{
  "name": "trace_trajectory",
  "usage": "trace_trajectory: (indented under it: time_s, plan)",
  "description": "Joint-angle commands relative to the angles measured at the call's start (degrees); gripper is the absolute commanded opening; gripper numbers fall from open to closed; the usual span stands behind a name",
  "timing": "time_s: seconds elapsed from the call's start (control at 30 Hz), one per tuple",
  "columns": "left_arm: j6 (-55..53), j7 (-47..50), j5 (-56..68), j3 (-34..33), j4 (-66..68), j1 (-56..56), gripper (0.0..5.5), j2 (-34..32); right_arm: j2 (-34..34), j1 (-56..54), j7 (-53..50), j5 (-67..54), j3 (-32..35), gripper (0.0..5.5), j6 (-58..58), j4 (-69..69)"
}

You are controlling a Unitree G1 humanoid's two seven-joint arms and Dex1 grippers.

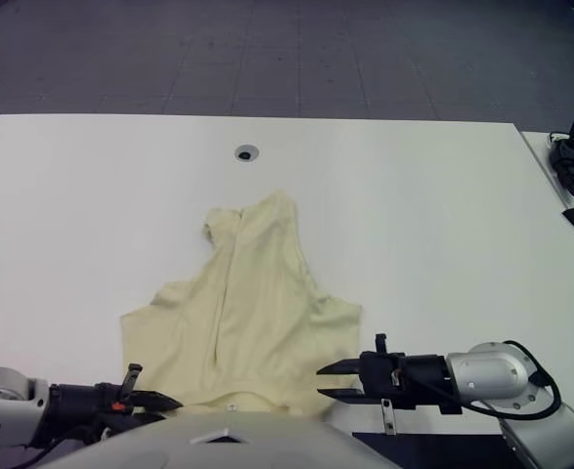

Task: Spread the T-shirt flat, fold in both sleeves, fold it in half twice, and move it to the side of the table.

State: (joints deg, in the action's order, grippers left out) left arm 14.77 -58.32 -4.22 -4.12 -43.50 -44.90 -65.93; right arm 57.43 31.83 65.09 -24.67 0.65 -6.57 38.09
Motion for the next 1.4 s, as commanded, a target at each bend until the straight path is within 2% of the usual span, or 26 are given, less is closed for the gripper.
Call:
trace_trajectory:
  time_s: [0.03, 0.23, 0.37, 0.47, 0.57, 0.73, 0.8, 0.9, 1.07, 1.4]
  plan:
    - [-0.91, -3.1, 1.64, -2.1, -0.32, -3.83, 1.65, -0.34, 0.75, 0.3, 1.3, -1.83, 1.21, 1.86, -1.64, 1.05]
    - [-2.85, -10.28, 11.06, -9.14, -0.79, -9.6, 2.58, -0.08, -1.01, -1.95, 0.88, -7.77, 4.36, 2.74, -4.97, 0.83]
    - [-9.53, -12.12, 27.95, -17.57, 4.55, -3.94, 3.29, 2.37, -4.01, -6.88, -2.53, -12.6, 8.22, 3.42, -7.7, -3.31]
    - [-14.51, -10.42, 38.59, -20.32, 6.18, 1.08, 3.74, 5.07, -5.52, -7.52, -3.57, -11.74, 9.63, 3.85, -7.6, -7.06]
    - [-19.52, -1.7, 40.15, -17.81, 7.1, 8.38, 4.21, 9.19, -7.33, -7.69, -4.78, -9.85, 9.6, 4.3, -6.85, -10.94]
    - [-15.82, 6.89, 19.48, -5.64, 13.27, 12.05, 5.09, 14.74, -8.71, -10.56, -4.61, -6.21, 8.27, 5.13, -5.87, -19.02]
    - [-14.43, 9.88, 14.73, -3.3, 16.39, 13.71, 5.37, 16.96, -8.65, -12.47, -3.93, -3.41, 6.89, 5.39, -4.21, -22.92]
    - [-13.83, 13.3, 12.59, -3.17, 20.0, 17.02, 5.37, 19.97, -8.91, -14.32, -3.58, -0.18, 5.56, 5.39, -2.15, -25.91]
    - [-17.38, 16.21, 16.42, -4.71, 23.29, 19.84, 5.37, 24.36, -11.2, -15.08, -2.15, -2.69, 3.59, 5.39, -5.18, -26.95]
    - [-15.73, 15.92, 15.11, -4.55, 25.5, 16.28, 5.4, 25.63, -12.86, -15.48, -0.45, -2.61, 3.51, 3.75, -5.89, -31.0]
